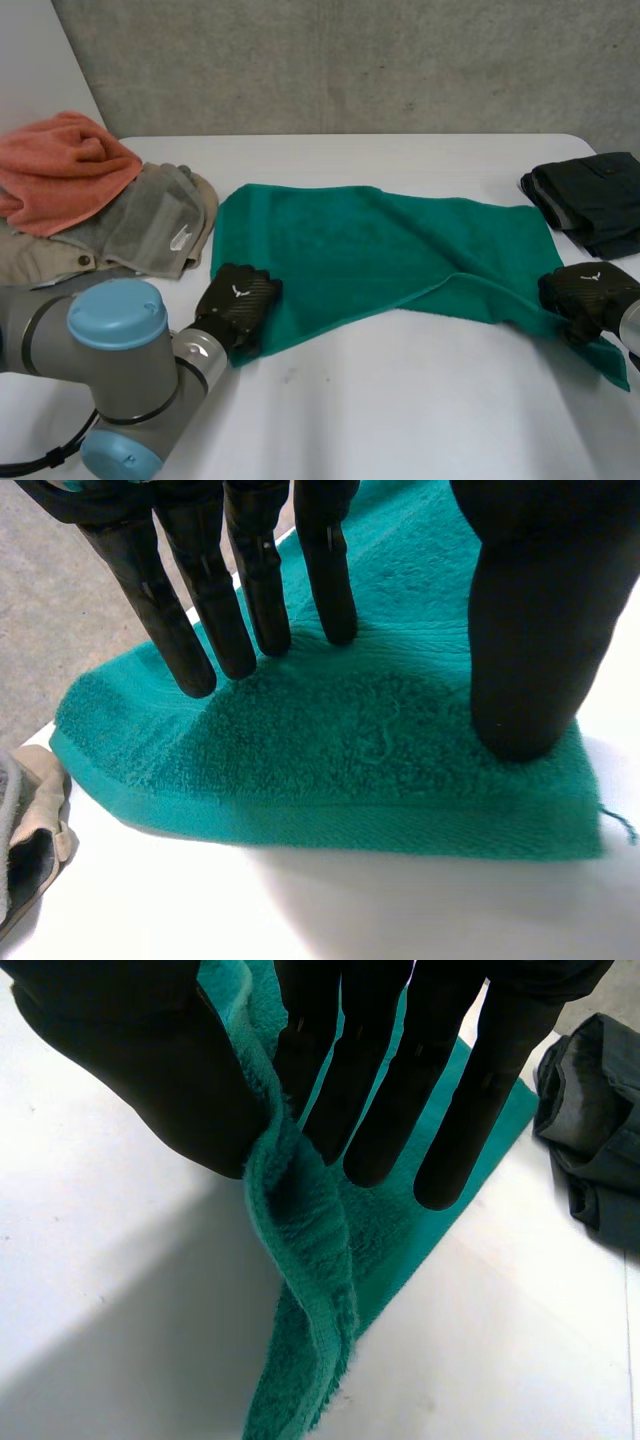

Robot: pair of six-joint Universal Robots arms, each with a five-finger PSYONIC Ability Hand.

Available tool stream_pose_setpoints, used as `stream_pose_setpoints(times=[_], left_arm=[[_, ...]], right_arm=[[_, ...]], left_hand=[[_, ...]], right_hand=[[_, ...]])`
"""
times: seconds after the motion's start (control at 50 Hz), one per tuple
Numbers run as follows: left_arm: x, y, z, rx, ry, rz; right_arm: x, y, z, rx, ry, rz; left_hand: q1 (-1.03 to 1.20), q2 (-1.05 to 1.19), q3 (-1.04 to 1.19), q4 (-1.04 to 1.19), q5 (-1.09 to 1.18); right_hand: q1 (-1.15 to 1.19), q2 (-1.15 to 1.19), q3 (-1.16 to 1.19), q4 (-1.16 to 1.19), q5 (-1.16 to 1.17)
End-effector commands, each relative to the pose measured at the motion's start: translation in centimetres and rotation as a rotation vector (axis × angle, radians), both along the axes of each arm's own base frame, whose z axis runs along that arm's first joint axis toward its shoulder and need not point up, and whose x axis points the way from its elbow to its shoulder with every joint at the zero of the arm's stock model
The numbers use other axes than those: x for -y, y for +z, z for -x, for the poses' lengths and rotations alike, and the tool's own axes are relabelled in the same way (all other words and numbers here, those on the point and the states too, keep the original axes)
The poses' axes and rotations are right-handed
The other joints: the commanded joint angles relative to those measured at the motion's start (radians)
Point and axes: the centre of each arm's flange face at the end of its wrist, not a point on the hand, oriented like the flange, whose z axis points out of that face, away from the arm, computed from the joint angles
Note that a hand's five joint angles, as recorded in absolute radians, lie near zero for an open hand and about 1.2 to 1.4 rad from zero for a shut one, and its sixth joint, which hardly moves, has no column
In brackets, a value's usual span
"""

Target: Fold the laundry.

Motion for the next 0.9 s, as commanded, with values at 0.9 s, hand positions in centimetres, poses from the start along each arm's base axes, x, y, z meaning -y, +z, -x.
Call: stream_pose_setpoints(times=[0.9], left_arm=[[2.7,-0.5,1.7,0.053,-0.033,0.095]], right_arm=[[-0.5,-1.0,-0.1,0.001,0.005,-0.032]], left_hand=[[0.255,0.257,0.254,0.247,0.246]], right_hand=[[0.275,0.208,0.204,0.197,0.245]])
